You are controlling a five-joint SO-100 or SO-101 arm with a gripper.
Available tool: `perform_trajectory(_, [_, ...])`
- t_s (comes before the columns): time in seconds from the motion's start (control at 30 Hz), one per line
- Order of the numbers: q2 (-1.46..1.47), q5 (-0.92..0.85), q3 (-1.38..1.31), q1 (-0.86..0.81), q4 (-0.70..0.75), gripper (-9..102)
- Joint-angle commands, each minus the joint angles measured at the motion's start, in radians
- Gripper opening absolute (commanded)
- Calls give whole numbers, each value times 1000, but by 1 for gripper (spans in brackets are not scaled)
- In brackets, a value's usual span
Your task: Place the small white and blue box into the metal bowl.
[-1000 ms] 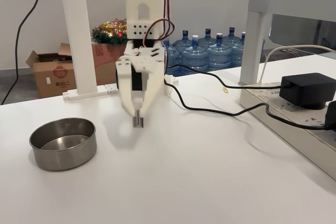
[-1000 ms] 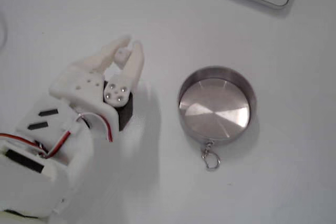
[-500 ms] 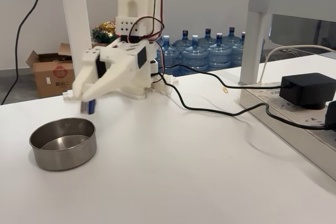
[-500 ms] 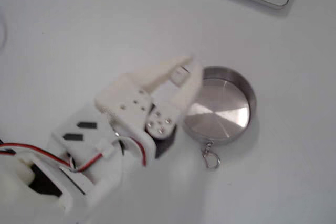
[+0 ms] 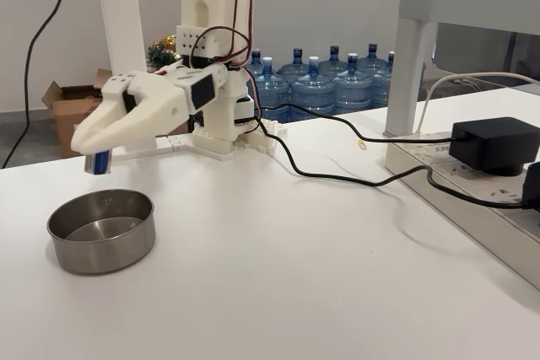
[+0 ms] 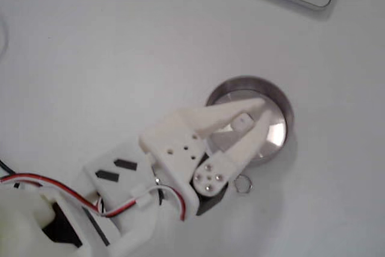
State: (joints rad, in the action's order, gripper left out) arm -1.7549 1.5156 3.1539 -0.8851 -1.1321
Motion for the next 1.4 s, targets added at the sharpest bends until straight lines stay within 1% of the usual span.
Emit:
perform_trajectory(0.0, [-17, -5, 48, 6, -15, -3])
perform_trajectory(0.2, [-17, -5, 48, 15, -15, -3])
perform_trajectory(0.4, [-17, -6, 48, 69, -15, -3])
perform_trajectory(0.6, [-17, -6, 48, 84, -15, -3])
perform_trajectory(0.73, [-17, -6, 48, 86, -15, 4])
perform_trajectory(0.87, [-17, -5, 48, 104, -12, 7])
perform_trajectory(1.37, [-17, -5, 48, 123, -14, 6])
